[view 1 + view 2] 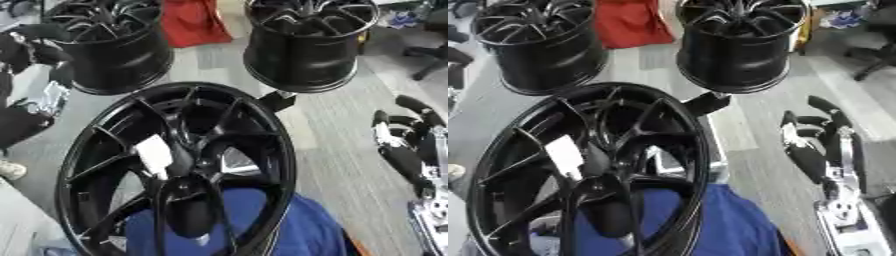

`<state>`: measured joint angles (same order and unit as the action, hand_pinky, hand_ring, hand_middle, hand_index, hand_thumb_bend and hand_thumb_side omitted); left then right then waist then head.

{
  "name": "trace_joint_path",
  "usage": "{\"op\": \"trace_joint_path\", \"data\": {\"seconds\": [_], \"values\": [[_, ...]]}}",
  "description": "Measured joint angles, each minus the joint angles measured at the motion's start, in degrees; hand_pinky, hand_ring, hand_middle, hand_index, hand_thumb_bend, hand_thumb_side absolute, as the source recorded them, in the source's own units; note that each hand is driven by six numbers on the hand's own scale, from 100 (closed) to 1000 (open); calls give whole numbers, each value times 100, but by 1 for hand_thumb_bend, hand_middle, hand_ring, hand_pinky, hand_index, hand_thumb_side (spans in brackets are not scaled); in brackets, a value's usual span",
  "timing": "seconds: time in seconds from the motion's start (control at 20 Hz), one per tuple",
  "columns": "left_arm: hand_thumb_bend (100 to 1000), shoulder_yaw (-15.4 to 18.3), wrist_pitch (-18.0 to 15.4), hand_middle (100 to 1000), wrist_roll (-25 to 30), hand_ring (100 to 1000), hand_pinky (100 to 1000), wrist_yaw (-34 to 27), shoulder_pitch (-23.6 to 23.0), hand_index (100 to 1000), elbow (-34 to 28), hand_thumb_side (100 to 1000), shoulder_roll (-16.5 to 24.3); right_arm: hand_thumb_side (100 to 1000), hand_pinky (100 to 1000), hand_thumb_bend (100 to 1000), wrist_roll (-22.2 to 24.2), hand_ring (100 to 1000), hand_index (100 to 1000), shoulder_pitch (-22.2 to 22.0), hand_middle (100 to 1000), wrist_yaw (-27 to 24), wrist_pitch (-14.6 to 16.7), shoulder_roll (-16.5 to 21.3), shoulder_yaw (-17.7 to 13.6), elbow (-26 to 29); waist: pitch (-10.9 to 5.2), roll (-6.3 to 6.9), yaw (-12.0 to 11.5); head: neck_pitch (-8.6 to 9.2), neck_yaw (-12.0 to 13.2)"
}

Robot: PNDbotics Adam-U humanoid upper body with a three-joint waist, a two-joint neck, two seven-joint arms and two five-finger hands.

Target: Pull the pin out of the wheel hub.

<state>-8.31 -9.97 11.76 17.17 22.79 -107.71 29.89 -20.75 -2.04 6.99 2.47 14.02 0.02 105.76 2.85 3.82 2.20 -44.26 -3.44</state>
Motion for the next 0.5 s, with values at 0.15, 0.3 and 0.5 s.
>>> {"op": "trace_joint_path", "data": {"seconds": [0.15,0.3,0.5], "values": [[278,-455,-272,784,279,723,726,273,442,870,317,521,437,264,585,239,36,684,810,4,803,0,0,32,39,0,-1,-6,89,0,40],[298,-904,-546,786,556,726,722,538,811,872,595,533,876,264,585,239,62,684,810,24,803,-1,1,41,66,0,0,-7,160,0,72],[319,-1526,-923,779,935,718,700,696,917,871,711,557,1479,264,585,238,90,684,810,52,803,-6,-9,41,87,0,10,-31,238,2,109]]}}
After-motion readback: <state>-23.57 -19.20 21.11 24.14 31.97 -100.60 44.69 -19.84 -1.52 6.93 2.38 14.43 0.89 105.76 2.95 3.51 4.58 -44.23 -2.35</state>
